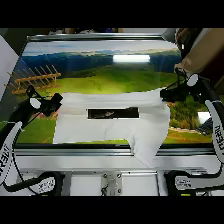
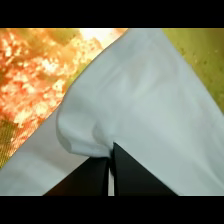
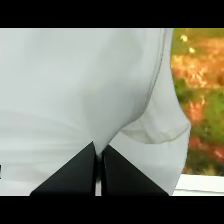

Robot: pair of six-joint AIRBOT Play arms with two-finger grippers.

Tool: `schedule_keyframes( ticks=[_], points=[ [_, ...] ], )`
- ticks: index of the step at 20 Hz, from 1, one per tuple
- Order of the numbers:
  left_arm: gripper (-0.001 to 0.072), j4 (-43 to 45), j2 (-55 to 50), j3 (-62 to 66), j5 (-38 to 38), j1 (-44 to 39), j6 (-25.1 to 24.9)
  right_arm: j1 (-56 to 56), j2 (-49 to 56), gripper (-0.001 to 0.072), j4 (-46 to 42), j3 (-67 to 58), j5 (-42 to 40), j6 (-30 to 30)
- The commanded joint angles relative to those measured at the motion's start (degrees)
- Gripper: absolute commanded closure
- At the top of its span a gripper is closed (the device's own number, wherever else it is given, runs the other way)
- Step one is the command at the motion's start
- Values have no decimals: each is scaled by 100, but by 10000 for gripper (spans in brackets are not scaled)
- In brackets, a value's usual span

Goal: Fold the clothes and pants, and hang the long-sleeved shirts on hangers.

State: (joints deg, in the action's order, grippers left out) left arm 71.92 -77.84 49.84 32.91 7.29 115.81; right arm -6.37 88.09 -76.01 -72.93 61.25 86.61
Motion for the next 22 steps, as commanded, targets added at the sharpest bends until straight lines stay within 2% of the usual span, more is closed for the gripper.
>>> schedule_keyframes(
  ticks=[1, 5, 6, 7, 8, 11, 13, 16, 22],
  points=[
    [703, -9, 11, -153, 37, -4, -11, 9, -70, 698, -28, 551, -105, 44],
    [684, 0, 9, -153, 249, -2, -13, 7, -59, 682, 168, 616, -101, 44],
    [383, 2, 11, -153, 326, -2, -13, 4, -59, 532, 267, 616, -101, 42],
    [141, 0, 31, -151, 356, -2, -11, 4, -59, 293, 389, 614, -98, 42],
    [139, 2, 114, -151, 374, -2, -11, 2, -81, 179, 496, 595, -90, 39],
    [139, 48, 785, -2, 601, 162, -173, -131, -505, 184, 466, 382, 13, -39],
    [139, 341, 1349, 120, 1279, 350, -319, -328, -1113, 184, 463, 328, 105, -116],
    [139, 955, 2341, -391, 2061, 562, -243, -535, -2037, 185, 463, 330, 330, -118],
    [158, 758, 3807, -2406, 2623, 1082, 726, -531, -2927, 184, 470, 330, 330, -114]
  ],
)
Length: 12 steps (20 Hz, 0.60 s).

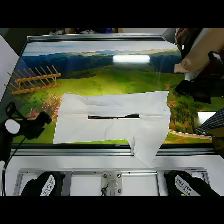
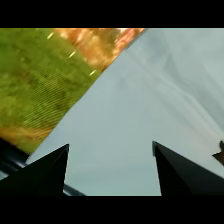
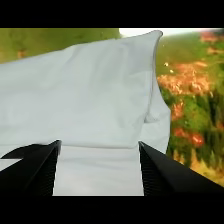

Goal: Fold the clothes and pants, and hang the long-sleeved shirts on hangers.

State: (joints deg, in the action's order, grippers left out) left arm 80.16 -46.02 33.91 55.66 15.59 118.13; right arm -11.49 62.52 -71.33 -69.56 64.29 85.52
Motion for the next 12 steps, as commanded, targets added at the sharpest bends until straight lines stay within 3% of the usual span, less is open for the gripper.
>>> schedule_keyframes(
  ticks=[1, 6, 12],
  points=[
    [158, -262, 774, -1040, 334, 337, 498, -20, -396, 184, 9, -4, 26, -4],
    [158, -682, 1246, -1965, 208, 579, 890, -20, -404, 184, 26, 24, 24, -4],
    [158, -1126, 1329, -2409, -619, 570, 903, -20, -404, 184, 22, 24, 13, -22]
  ],
)
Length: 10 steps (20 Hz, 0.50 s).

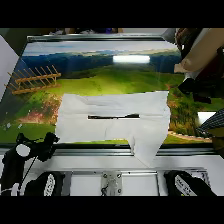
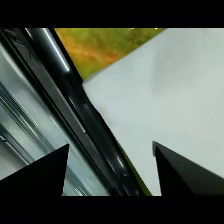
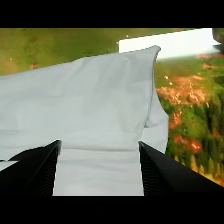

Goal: Fold the clothes and pants, and hang the long-sleeved shirts on hangers.

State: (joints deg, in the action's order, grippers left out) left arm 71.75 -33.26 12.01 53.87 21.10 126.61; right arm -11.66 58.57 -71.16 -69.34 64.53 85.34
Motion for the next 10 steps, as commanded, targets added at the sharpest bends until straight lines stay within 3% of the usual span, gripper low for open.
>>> schedule_keyframes(
  ticks=[1, 9, 10],
  points=[
    [158, -289, 50, -234, -586, 15, 55, -2, -9, 184, 4, 0, -17, -4],
    [160, -699, -1335, 59, -1244, -321, -131, -2, -4, 184, 9, 2, -13, 4],
    [235, -680, -1453, 197, -1344, -501, -131, -4, -4, 185, 13, 2, -9, 20]
  ],
)
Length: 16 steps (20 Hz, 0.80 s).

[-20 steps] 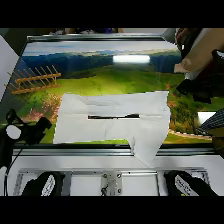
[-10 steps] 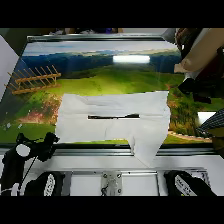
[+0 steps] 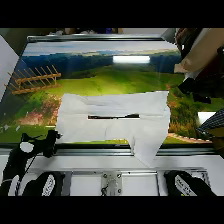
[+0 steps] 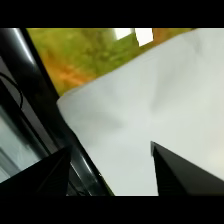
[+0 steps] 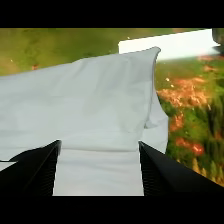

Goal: Fold the clothes and pants, and hang the long-sleeved shirts on hangers.

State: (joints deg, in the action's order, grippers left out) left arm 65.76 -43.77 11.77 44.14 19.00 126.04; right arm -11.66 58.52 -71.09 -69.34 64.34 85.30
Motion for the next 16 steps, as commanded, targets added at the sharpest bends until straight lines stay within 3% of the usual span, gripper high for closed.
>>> schedule_keyframes(
  ticks=[1, 3, 4, 6, 10, 16],
  points=[
    [407, -72, -549, 396, -503, -487, -74, -11, 2, 184, 20, 2, 24, 22],
    [680, -63, -885, 721, -710, -800, -74, -122, 0, 184, 22, 2, 133, -101],
    [703, 9, -1025, 859, -706, -887, -70, -258, -4, 184, 22, 20, 306, -153],
    [703, 363, -1213, 1134, -520, -1054, -92, -671, -101, 184, 46, 334, 695, -151],
    [703, 820, -964, 1261, -326, -1521, -177, -1462, -669, 183, 28, 2437, 809, -149],
    [703, 828, -393, 1263, -382, -1781, -177, -1561, -535, 182, 398, 4256, 557, -155]
  ],
)
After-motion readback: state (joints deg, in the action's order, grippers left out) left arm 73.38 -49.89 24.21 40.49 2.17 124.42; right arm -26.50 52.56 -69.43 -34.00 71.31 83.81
